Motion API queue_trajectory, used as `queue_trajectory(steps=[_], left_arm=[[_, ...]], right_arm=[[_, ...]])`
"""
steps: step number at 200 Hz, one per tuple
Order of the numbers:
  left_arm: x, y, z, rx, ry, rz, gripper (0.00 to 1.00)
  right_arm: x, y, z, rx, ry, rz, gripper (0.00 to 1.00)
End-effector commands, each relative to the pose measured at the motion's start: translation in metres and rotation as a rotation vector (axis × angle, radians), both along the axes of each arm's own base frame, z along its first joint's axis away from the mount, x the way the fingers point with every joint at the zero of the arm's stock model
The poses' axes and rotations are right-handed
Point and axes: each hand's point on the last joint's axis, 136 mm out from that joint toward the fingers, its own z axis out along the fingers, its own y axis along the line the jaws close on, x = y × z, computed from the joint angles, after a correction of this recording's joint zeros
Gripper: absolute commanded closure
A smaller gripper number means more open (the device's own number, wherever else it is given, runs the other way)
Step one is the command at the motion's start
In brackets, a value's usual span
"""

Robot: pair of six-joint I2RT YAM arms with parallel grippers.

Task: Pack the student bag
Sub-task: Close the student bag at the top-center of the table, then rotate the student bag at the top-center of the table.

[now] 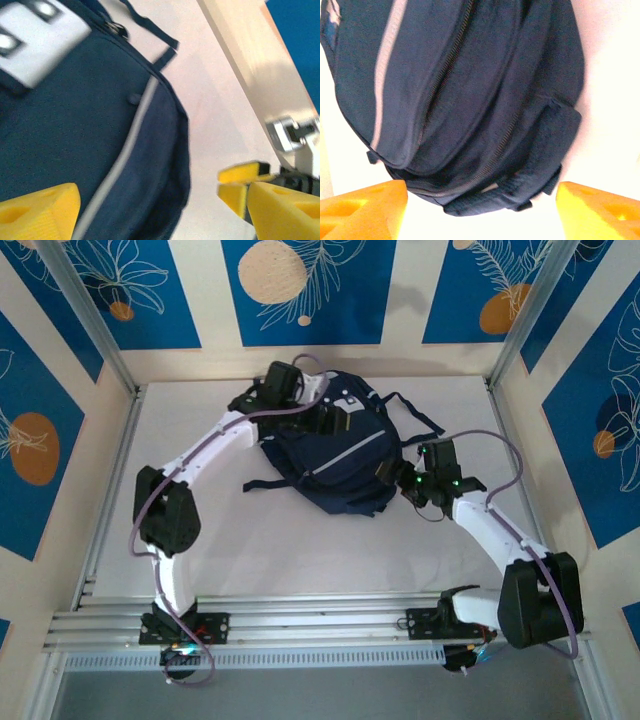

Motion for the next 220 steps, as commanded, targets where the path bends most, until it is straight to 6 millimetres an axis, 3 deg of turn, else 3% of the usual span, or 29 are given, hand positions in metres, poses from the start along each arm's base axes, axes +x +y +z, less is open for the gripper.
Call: queue_trajectory(steps=[1, 41, 96, 114, 129, 158, 220], left_arm=[[0.024, 0.032, -0.020, 0.031, -0.014, 0.057, 0.17], [0.035, 0.058, -0.067, 0.145, 0.020, 0.102, 0.22], [0.022, 0.048, -0.117, 0.114, 0.147, 0.046, 0.35], [0.012, 0.040, -0.130, 0.059, 0.202, 0.020, 0.46], [0.004, 0.035, -0.139, 0.015, 0.240, 0.008, 0.64], [-0.007, 0.037, -0.147, 0.001, 0.267, 0.003, 1.00], [-0.057, 0.035, -0.137, -0.066, 0.327, 0.027, 1.00]], right_arm=[[-0.010, 0.001, -0.012, 0.008, 0.022, 0.014, 0.21], [-0.006, 0.013, -0.027, 0.054, 0.037, 0.037, 0.22], [0.011, 0.023, -0.041, 0.069, 0.041, 0.052, 0.29], [0.018, 0.023, -0.047, 0.058, 0.044, 0.051, 0.39], [0.024, 0.024, -0.051, 0.046, 0.051, 0.054, 0.48], [0.037, 0.019, -0.055, 0.005, 0.055, 0.048, 0.57], [0.087, 0.010, -0.044, -0.130, 0.043, 0.068, 0.57]])
